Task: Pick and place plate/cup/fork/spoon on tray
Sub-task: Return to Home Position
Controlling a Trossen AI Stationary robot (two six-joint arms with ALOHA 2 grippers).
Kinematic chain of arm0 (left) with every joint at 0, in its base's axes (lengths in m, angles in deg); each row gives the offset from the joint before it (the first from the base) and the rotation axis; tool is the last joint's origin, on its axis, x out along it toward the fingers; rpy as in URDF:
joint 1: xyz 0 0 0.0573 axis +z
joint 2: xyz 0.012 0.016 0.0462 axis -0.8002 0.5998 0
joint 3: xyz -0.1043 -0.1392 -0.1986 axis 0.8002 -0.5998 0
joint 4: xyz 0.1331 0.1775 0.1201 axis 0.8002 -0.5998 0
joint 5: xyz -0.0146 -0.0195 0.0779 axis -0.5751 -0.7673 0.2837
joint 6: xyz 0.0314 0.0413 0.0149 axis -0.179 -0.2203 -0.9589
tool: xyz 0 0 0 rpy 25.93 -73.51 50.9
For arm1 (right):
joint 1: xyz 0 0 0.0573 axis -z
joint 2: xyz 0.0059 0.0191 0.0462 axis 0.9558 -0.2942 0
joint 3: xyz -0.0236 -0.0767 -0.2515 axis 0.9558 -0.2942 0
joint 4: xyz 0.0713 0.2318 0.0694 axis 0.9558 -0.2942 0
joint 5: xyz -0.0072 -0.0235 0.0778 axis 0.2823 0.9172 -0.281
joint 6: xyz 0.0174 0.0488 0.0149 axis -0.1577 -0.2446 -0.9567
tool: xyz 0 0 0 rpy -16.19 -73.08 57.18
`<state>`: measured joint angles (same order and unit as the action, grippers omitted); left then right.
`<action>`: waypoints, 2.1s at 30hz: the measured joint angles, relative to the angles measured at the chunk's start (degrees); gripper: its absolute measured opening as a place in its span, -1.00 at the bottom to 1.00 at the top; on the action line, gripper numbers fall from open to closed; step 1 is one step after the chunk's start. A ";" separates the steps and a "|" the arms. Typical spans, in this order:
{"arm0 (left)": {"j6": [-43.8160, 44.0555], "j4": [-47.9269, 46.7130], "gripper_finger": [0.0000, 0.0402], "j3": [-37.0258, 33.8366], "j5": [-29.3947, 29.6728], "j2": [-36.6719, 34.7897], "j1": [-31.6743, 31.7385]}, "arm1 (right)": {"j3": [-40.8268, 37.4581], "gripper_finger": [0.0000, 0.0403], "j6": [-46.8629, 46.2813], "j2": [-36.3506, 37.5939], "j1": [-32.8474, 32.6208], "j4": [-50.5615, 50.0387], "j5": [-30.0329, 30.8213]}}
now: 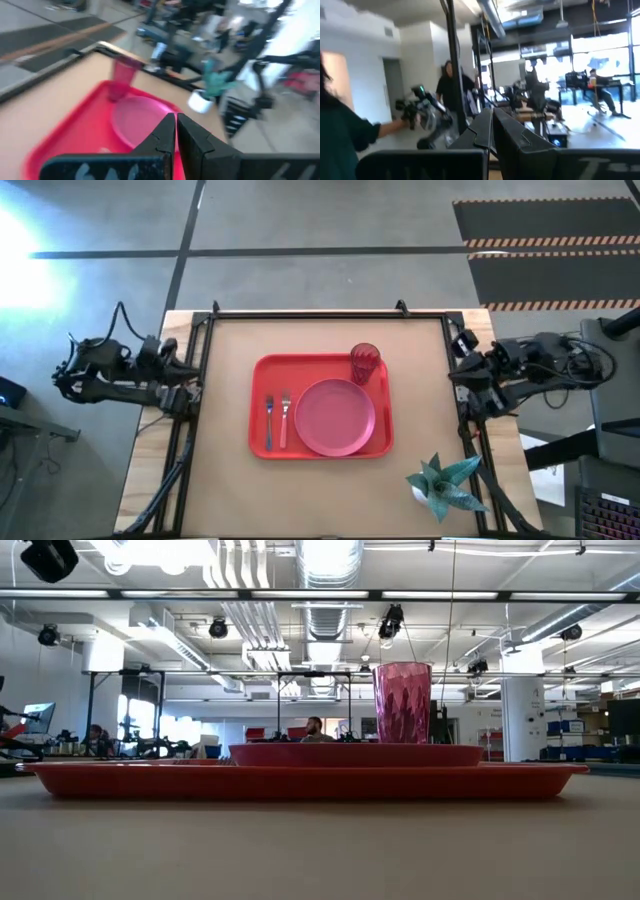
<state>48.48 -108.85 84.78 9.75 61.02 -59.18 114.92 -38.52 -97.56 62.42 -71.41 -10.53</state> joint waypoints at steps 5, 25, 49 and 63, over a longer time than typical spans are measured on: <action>1.77 3.16 -1.00 -5.84 -4.81 -5.85 0.01 | -4.57 -0.96 -2.76 1.48 -0.01 5.55 -0.61; -2.73 23.06 -1.00 -19.37 -20.85 -12.18 0.01 | -23.20 -0.96 -8.27 1.05 -0.01 33.63 -5.11; 3.58 63.05 -1.00 -44.76 -26.97 -12.27 -0.15 | -30.15 -0.96 -12.34 1.20 -0.01 42.83 -6.09; 4.60 67.87 -1.00 -50.17 -27.76 -12.27 -0.45 | -35.75 -0.96 -13.76 1.20 -0.01 45.54 -6.44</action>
<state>53.08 -40.98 34.61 -18.01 48.75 -59.63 79.18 -52.27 -96.35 62.41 -25.87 -16.97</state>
